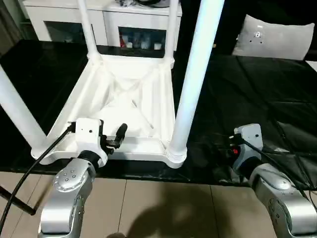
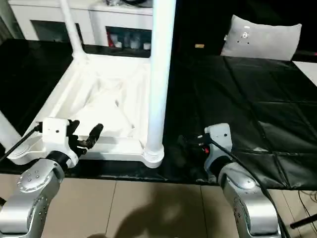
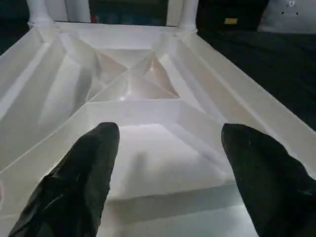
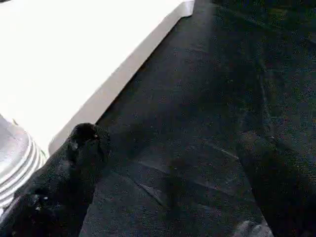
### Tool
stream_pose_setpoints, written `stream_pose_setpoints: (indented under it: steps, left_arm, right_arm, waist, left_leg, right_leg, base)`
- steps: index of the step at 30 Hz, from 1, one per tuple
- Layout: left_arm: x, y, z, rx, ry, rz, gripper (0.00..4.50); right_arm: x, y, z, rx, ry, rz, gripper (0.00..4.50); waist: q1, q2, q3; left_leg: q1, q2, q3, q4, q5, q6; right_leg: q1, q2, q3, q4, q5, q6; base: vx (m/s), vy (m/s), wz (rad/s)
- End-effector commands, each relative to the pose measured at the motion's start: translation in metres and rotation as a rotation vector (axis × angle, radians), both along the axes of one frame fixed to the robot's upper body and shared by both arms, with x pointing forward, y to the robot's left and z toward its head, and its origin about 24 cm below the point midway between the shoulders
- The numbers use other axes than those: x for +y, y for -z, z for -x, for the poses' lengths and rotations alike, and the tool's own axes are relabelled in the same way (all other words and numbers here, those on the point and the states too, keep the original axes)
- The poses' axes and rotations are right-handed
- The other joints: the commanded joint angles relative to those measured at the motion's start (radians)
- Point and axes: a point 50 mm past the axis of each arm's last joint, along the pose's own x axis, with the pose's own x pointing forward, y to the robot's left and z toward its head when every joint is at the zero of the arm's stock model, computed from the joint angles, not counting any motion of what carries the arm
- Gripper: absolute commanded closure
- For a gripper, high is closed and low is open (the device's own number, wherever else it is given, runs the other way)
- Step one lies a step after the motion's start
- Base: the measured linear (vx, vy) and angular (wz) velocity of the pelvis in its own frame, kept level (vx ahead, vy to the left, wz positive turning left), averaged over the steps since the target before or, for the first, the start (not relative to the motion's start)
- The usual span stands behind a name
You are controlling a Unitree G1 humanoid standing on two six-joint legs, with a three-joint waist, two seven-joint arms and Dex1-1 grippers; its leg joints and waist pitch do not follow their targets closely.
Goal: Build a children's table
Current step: Rotate table base
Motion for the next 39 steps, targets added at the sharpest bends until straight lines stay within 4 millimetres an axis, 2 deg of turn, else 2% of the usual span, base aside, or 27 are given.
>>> stream_pose_setpoints:
  steps: [1,5,10,12,16,17,19,22,24,26,27,28,29,31,32,33,34,35,38,39]
  left_arm:
    - [-0.0002,-0.0062,0.0007,-0.023,0.009,-0.003,0.79]
    - [-0.0002,-0.0064,0.0012,-0.019,0.013,-0.005,0.79]
    - [-0.0017,-0.0061,0.0020,-0.016,0.023,-0.006,0.79]
    - [-0.0022,-0.0059,0.0021,-0.014,0.026,-0.003,0.79]
    - [-0.0031,-0.0058,0.0020,-0.012,0.031,0.003,0.79]
    - [-0.0035,-0.0057,0.0019,-0.010,0.033,0.006,0.79]
    - [-0.0043,-0.0053,0.0019,-0.008,0.036,0.011,0.79]
    - [-0.0048,-0.0043,0.0024,-0.004,0.041,0.017,0.79]
    - [-0.0048,-0.0041,0.0025,-0.003,0.042,0.017,0.79]
    - [-0.0046,-0.0037,0.0025,-0.002,0.042,0.018,0.79]
    - [-0.0046,-0.0037,0.0024,-0.002,0.043,0.018,0.79]
    - [-0.0046,-0.0035,0.0024,-0.001,0.043,0.018,0.79]
    - [-0.0046,-0.0032,0.0027,0.001,0.045,0.018,0.79]
    - [-0.0046,-0.0030,0.0028,0.002,0.047,0.018,0.79]
    - [-0.0046,-0.0029,0.0027,0.003,0.048,0.018,0.79]
    - [-0.0046,-0.0029,0.0027,0.003,0.048,0.018,0.79]
    - [-0.0043,-0.0028,0.0029,0.004,0.050,0.018,0.79]
    - [-0.0042,-0.0026,0.0030,0.005,0.050,0.018,0.79]
    - [-0.0041,-0.0025,0.0030,0.006,0.052,0.019,0.79]
    - [-0.0040,-0.0023,0.0032,0.007,0.052,0.018,0.79]
  right_arm:
    - [0.0005,-0.0001,0.0005,-0.005,-0.007,0.003,0.00]
    - [0.0022,-0.0030,0.0002,-0.006,-0.033,0.014,0.00]
    - [0.0020,-0.0030,-0.0002,-0.009,-0.039,0.013,0.00]
    - [0.0017,-0.0031,-0.0004,-0.010,-0.043,0.019,0.00]
    - [0.0017,-0.0037,-0.0011,-0.012,-0.051,0.025,0.00]
    - [0.0016,-0.0038,-0.0014,-0.013,-0.053,0.026,0.00]
    - [0.0016,-0.0039,-0.0016,-0.014,-0.057,0.028,0.00]
    - [0.0018,-0.0039,-0.0017,-0.016,-0.061,0.028,0.00]
    - [0.0018,-0.0037,-0.0016,-0.016,-0.062,0.028,0.00]
    - [0.0020,-0.0033,-0.0013,-0.015,-0.063,0.029,0.00]
    - [0.0021,-0.0032,-0.0012,-0.016,-0.064,0.030,0.00]
    - [0.0023,-0.0027,-0.0010,-0.015,-0.066,0.031,0.00]
    - [0.0029,-0.0022,-0.0006,-0.014,-0.069,0.032,0.00]
    - [0.0036,-0.0020,-0.0003,-0.013,-0.073,0.031,0.00]
    - [0.0039,-0.0019,-0.0003,-0.013,-0.075,0.031,0.00]
    - [0.0040,-0.0019,-0.0003,-0.013,-0.076,0.031,0.00]
    - [0.0043,-0.0017,-0.0001,-0.013,-0.078,0.031,0.00]
    - [0.0045,-0.0015,0.0001,-0.012,-0.079,0.032,0.00]
    - [0.0047,-0.0012,0.0003,-0.011,-0.083,0.034,0.00]
    - [0.0050,-0.0010,0.0007,-0.009,-0.085,0.034,0.00]
  waist:
    - [-0.002,0.001,-0.040]
    - [-0.002,0.001,-0.036]
    - [-0.002,0.001,-0.037]
    - [-0.002,0.001,-0.036]
    - [-0.001,0.002,-0.040]
    - [-0.001,-0.011,-0.044]
    - [0.003,-0.003,-0.044]
    - [0.001,-0.003,-0.042]
    - [0.000,0.000,-0.038]
    - [-0.003,-0.001,-0.035]
    - [-0.006,-0.001,-0.028]
    - [-0.007,0.000,-0.025]
    - [-0.012,-0.002,-0.016]
    - [-0.014,-0.002,-0.016]
    - [-0.014,-0.002,-0.023]
    - [-0.013,0.000,-0.026]
    - [-0.013,0.000,-0.026]
    - [-0.012,0.001,-0.030]
    - [-0.008,0.001,-0.045]
    - [-0.007,0.003,-0.046]
  left_leg:
    - [0.003,0.015,0.004,-0.076,-0.157,0.012]
    - [0.003,0.016,0.002,-0.081,-0.199,0.002]
    - [0.004,0.016,0.002,-0.081,-0.201,-0.003]
    - [0.007,0.017,0.001,-0.083,-0.227,-0.006]
    - [0.004,0.017,0.001,-0.080,-0.188,-0.005]
    - [0.001,0.017,0.002,-0.076,-0.154,0.000]
    - [0.002,0.016,0.003,-0.074,-0.129,0.005]
    - [0.004,0.016,0.004,-0.077,-0.165,0.003]
    - [0.019,0.017,0.003,-0.086,-0.292,-0.005]
    - [0.028,0.015,0.003,-0.090,-0.356,-0.001]
    - [0.041,0.011,0.003,-0.092,-0.423,0.007]
    - [0.052,0.009,0.004,-0.092,-0.459,0.011]
    - [0.069,-0.001,0.005,-0.087,-0.510,0.021]
    - [0.079,0.000,0.004,-0.089,-0.507,0.027]
    - [0.078,0.003,0.003,-0.095,-0.482,0.033]
    - [0.079,0.005,0.004,-0.099,-0.458,0.039]
    - [0.079,0.005,0.004,-0.099,-0.458,0.039]
    - [0.069,0.006,0.005,-0.105,-0.415,0.050]
    - [0.063,0.005,0.015,-0.105,-0.281,0.085]
    - [0.065,0.005,0.017,-0.104,-0.267,0.091]
  right_leg:
    - [0.049,-0.059,0.045,-0.075,-0.148,-0.108]
    - [0.044,-0.059,0.046,-0.084,-0.246,-0.074]
    - [0.043,-0.057,0.047,-0.083,-0.245,-0.069]
    - [0.044,-0.059,0.047,-0.085,-0.271,-0.065]
    - [0.047,-0.057,0.048,-0.078,-0.193,-0.076]
    - [0.050,-0.058,0.048,-0.075,-0.154,-0.082]
    - [0.048,-0.058,0.048,-0.070,-0.125,-0.094]
    - [0.049,-0.059,0.048,-0.075,-0.176,-0.093]
    - [0.048,-0.058,0.045,-0.087,-0.329,-0.073]
    - [0.051,-0.054,0.040,-0.093,-0.397,-0.066]
    - [0.046,-0.049,0.035,-0.106,-0.489,-0.054]
    - [0.043,-0.047,0.031,-0.114,-0.539,-0.050]
    - [0.044,-0.045,0.021,-0.135,-0.658,-0.033]
    - [0.050,-0.049,0.017,-0.143,-0.676,-0.027]
    - [0.062,-0.049,0.020,-0.137,-0.627,-0.040]
    - [0.067,-0.049,0.023,-0.133,-0.577,-0.062]
    - [0.067,-0.049,0.023,-0.133,-0.577,-0.062]
    - [0.082,-0.048,0.026,-0.124,-0.509,-0.087]
    - [0.107,-0.044,0.029,-0.101,-0.289,-0.175]
    - [0.107,-0.044,0.030,-0.098,-0.262,-0.189]
  base:
    - [0.000,0.000,0.00]
    - [0.000,0.000,0.00]
    - [0.000,0.000,0.00]
    - [0.000,0.000,0.00]
    - [0.000,0.000,0.00]
    - [0.000,0.000,0.00]
    - [0.000,0.000,0.00]
    - [0.000,0.000,0.00]
    - [0.000,0.000,0.00]
    - [0.000,0.000,0.00]
    - [0.000,0.000,0.00]
    - [0.000,0.000,0.00]
    - [0.000,0.000,0.00]
    - [0.000,0.000,0.00]
    - [0.000,0.000,0.00]
    - [0.000,0.000,0.00]
    - [0.061,0.002,0.02]
    - [0.057,0.006,0.01]
    - [0.065,0.007,0.02]
    - [0.072,0.007,0.02]
